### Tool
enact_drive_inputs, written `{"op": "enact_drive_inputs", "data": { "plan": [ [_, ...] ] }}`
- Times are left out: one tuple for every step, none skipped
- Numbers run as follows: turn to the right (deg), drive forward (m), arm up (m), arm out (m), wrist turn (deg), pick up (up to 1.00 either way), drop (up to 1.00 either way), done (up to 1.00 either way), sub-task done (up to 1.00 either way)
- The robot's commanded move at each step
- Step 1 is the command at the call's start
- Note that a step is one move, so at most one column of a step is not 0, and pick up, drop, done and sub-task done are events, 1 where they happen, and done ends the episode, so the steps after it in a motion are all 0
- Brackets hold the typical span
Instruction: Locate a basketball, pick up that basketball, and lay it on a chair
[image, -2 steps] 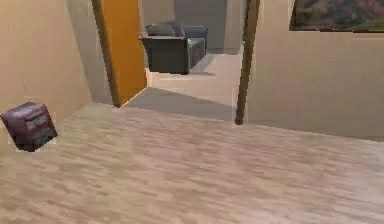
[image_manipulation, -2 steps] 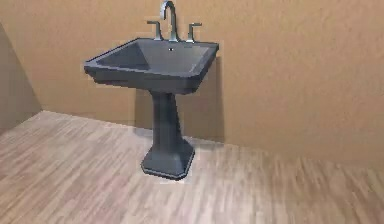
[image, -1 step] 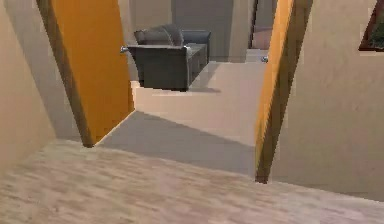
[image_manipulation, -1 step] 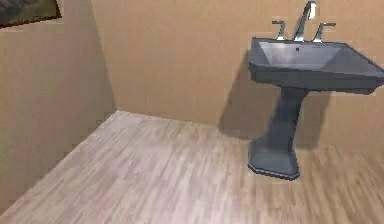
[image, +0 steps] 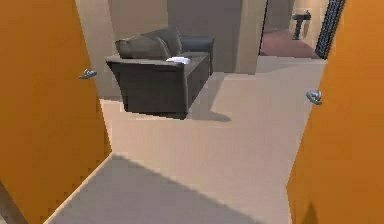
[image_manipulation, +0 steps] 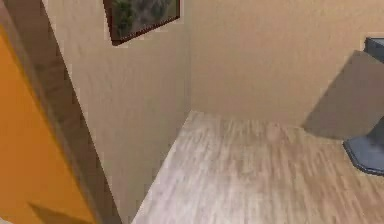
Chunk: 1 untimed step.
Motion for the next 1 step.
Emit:
{"op": "enact_drive_inputs", "data": {
  "plan": [
    [0.0,0.3,0.0,0.0,0.0,0.0,0.0,0.0,0.0]
  ]
}}
